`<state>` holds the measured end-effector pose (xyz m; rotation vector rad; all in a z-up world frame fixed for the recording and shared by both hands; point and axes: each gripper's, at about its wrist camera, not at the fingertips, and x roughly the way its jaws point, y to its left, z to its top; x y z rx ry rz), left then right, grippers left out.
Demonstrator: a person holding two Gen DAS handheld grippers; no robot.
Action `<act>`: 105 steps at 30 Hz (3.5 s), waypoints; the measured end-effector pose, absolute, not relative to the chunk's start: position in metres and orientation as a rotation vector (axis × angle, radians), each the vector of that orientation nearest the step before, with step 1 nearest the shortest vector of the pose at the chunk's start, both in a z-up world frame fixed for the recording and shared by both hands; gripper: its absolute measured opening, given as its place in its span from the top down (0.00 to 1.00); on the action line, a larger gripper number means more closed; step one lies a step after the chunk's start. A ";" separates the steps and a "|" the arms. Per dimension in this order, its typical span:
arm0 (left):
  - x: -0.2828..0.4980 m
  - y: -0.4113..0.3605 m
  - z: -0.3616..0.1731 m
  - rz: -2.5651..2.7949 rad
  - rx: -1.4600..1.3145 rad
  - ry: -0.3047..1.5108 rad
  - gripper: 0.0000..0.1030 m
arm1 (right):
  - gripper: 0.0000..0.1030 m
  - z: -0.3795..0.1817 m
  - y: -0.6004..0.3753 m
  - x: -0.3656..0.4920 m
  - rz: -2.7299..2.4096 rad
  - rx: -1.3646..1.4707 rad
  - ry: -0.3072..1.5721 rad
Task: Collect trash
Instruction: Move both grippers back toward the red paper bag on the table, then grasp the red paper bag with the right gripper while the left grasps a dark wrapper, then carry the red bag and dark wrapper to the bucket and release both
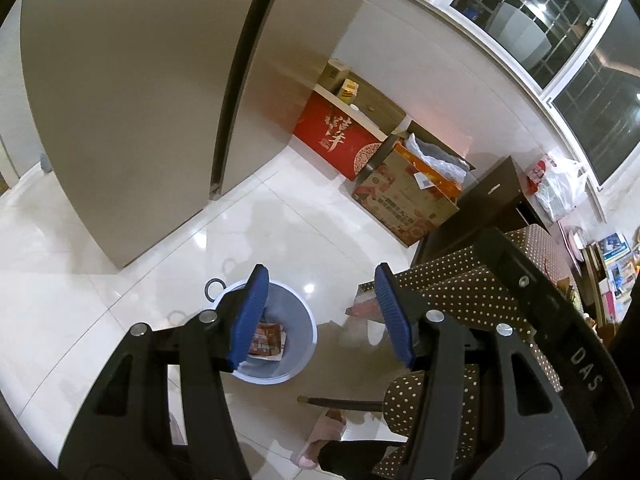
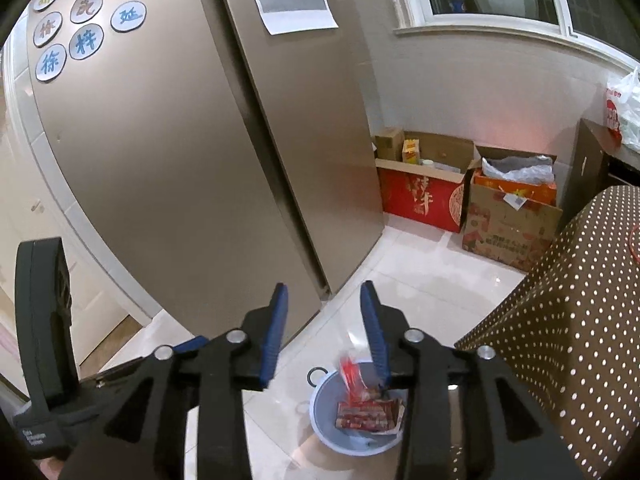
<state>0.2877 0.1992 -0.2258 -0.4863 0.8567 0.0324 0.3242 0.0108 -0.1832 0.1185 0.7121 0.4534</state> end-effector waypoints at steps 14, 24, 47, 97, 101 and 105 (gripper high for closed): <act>0.276 0.153 -0.192 -0.059 -0.434 0.821 0.46 | 0.63 -0.155 -0.054 0.291 0.364 0.166 0.665; 0.258 0.038 -0.157 -0.248 -0.310 0.807 0.46 | 0.61 -0.131 -0.177 0.243 0.174 0.223 0.599; 0.275 -0.211 -0.161 -0.567 -0.016 0.856 0.46 | 0.37 -0.188 -0.448 0.202 -0.194 0.479 0.668; 0.272 -0.207 -0.146 -0.561 -0.073 0.770 1.00 | 0.88 -0.138 -0.443 0.188 -0.068 0.464 0.493; 0.261 -0.182 -0.129 -0.544 -0.107 0.729 1.00 | 0.88 -0.128 -0.426 0.188 -0.040 0.447 0.482; 0.250 -0.152 -0.117 -0.525 -0.148 0.694 1.00 | 0.88 -0.111 -0.395 0.188 -0.002 0.415 0.464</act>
